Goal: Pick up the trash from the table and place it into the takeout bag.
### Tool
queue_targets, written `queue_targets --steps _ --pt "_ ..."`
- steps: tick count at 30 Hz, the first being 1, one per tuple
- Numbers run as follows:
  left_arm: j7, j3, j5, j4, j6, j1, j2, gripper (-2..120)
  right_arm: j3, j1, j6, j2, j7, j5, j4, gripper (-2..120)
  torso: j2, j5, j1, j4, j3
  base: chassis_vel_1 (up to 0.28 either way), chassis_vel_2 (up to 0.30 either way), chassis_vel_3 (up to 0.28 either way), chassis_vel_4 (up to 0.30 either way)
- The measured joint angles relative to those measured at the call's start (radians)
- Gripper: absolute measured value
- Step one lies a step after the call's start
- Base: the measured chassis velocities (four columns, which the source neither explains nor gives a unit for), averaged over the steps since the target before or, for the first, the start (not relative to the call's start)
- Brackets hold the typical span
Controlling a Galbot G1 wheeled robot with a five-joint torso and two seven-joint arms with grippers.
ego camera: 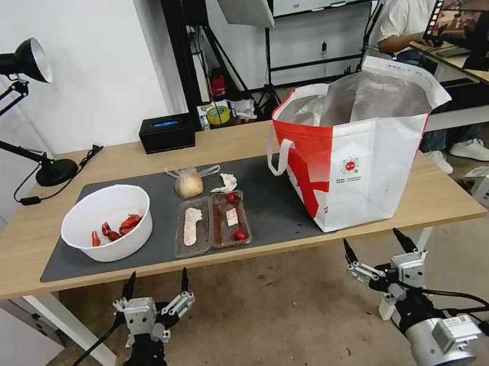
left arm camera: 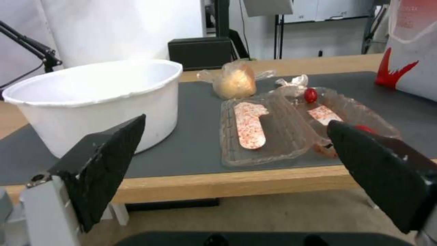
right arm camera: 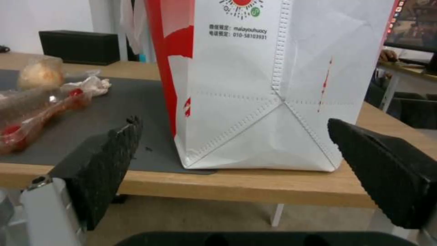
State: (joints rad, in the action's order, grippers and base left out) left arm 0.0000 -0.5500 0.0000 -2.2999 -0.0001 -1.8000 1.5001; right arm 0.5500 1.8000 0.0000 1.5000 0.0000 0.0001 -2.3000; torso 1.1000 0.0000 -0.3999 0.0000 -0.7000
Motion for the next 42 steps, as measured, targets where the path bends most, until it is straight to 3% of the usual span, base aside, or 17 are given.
queue_targets --steps 22,25,29,30,32,33,41,42 --pt "0.0 0.0 -0.001 0.0 0.0 0.0 0.0 100 0.0 -0.002 -0.003 -0.004 0.0 0.002 0.0 100 0.0 -0.0001 0.0 0.0 0.0 0.0 0.0 0.0 0.0" --pt "-0.028 -0.003 -0.033 0.0 0.027 0.007 -0.011 100 -0.002 -0.013 -0.022 -0.026 0.006 0.022 0.0 100 0.0 0.0 0.0 -0.0002 0.0 0.0 0.0 0.0 0.0" --pt "-0.18 -0.021 -0.203 -0.009 0.178 0.047 -0.07 100 -0.01 -0.094 -0.143 -0.164 0.053 0.142 -0.01 100 0.0 0.0001 0.0 0.0001 0.0 0.0 0.0 0.0 0.0" --pt "-0.18 -0.021 -0.203 -0.009 0.178 0.047 -0.07 100 -0.01 -0.094 -0.143 -0.164 0.053 0.142 -0.01 100 0.0 0.0001 0.0 0.0001 0.0 0.0 0.0 0.0 0.0" --pt "-0.228 -0.025 -0.267 -0.009 0.224 0.066 -0.091 100 -0.015 -0.14 -0.212 -0.243 0.079 0.21 -0.016 100 0.0 0.0001 0.0 0.0001 0.0 0.0 0.0 0.0 0.0" --pt "-0.228 -0.025 -0.267 -0.009 0.224 0.066 -0.091 100 -0.015 -0.14 -0.212 -0.243 0.079 0.21 -0.016 100 0.0 0.0001 0.0 0.0001 0.0 0.0 0.0 0.0 0.0" --pt "-0.236 -0.025 -0.28 -0.003 0.224 0.073 -0.097 100 -0.032 -0.283 -0.429 -0.49 0.161 0.427 -0.033 100 0.0 0.0001 0.0 0.0 0.0 0.0 0.0 0.0 0.0" --pt "-0.236 -0.025 -0.28 -0.003 0.224 0.073 -0.097 100 -0.032 -0.283 -0.429 -0.49 0.161 0.427 -0.033 100 0.0 0.0001 0.0 0.0 0.0 0.0 0.0 0.0 0.0"
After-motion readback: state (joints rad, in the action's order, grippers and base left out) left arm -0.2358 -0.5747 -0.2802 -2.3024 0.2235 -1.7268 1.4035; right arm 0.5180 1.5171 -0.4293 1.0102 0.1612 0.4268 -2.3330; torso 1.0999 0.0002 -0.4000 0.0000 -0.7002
